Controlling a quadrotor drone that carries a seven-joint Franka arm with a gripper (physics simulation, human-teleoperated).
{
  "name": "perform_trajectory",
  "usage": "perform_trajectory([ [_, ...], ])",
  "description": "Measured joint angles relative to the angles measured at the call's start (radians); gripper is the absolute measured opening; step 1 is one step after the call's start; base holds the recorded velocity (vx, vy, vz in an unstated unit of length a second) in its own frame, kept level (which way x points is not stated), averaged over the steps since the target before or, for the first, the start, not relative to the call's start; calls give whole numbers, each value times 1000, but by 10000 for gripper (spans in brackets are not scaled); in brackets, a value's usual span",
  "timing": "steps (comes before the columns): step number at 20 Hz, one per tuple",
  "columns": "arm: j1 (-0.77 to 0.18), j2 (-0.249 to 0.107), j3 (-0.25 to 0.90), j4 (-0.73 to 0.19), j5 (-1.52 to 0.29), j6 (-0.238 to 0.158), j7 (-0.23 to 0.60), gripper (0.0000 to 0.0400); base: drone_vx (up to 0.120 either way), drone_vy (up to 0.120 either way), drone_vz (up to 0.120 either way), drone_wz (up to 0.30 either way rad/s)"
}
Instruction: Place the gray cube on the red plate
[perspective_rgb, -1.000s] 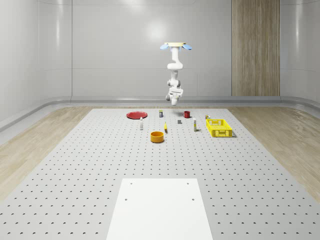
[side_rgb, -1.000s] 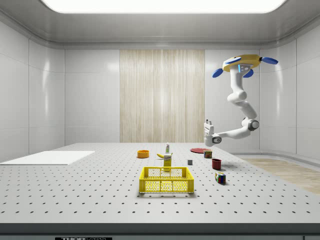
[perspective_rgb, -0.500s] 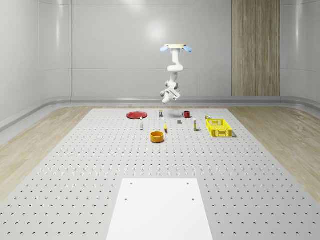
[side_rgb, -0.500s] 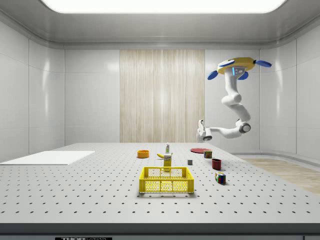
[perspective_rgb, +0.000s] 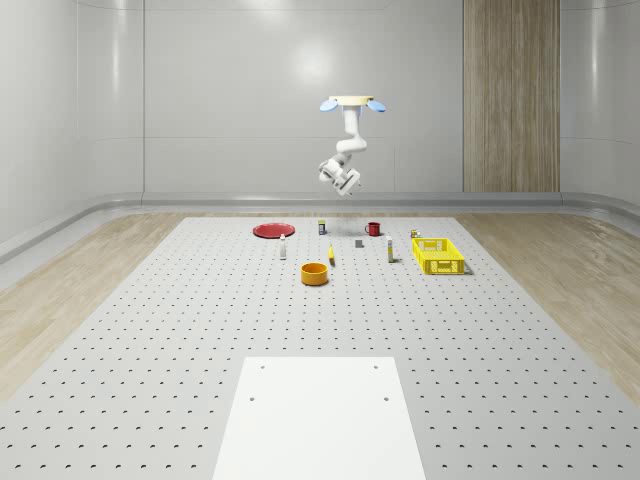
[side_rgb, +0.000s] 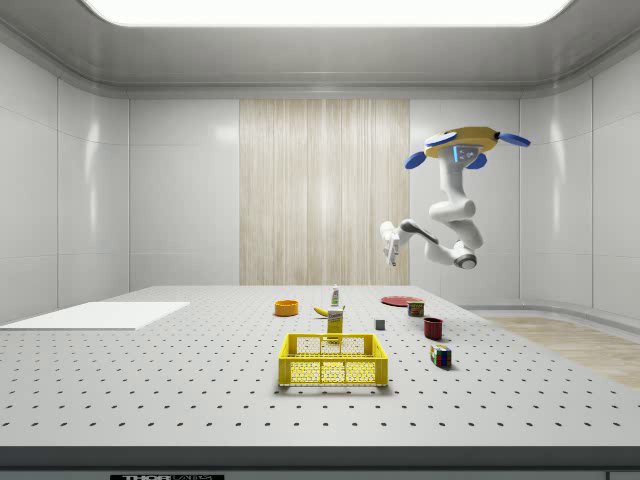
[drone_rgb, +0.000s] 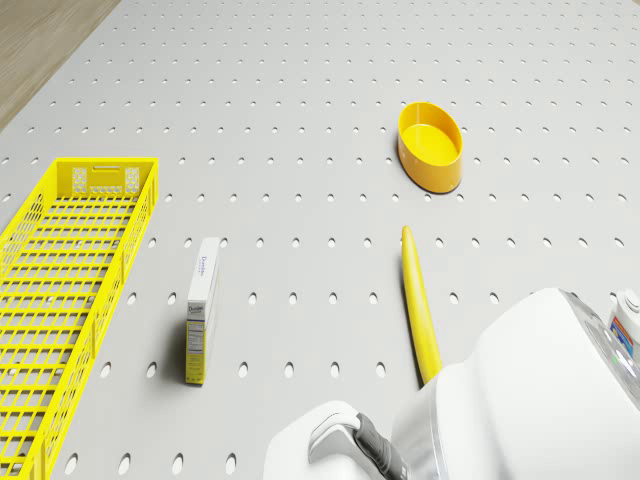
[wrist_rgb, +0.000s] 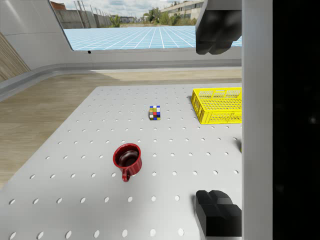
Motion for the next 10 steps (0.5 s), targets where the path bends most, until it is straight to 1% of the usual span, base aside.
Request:
perform_trajectory([
  [2,-106,-26,66,-55,-122,-48,77,400,120,0,-120,0],
  [5,-236,-61,136,-100,-234,-109,166,400,120,0,-120,0],
  [7,-302,-82,168,-114,-277,-138,208,400,120,0,-120,0],
  [9,-351,-101,192,-122,-303,-158,241,400,120,0,-120,0],
  [10,-371,-110,202,-125,-311,-165,254,400,0,0,-120,0],
])
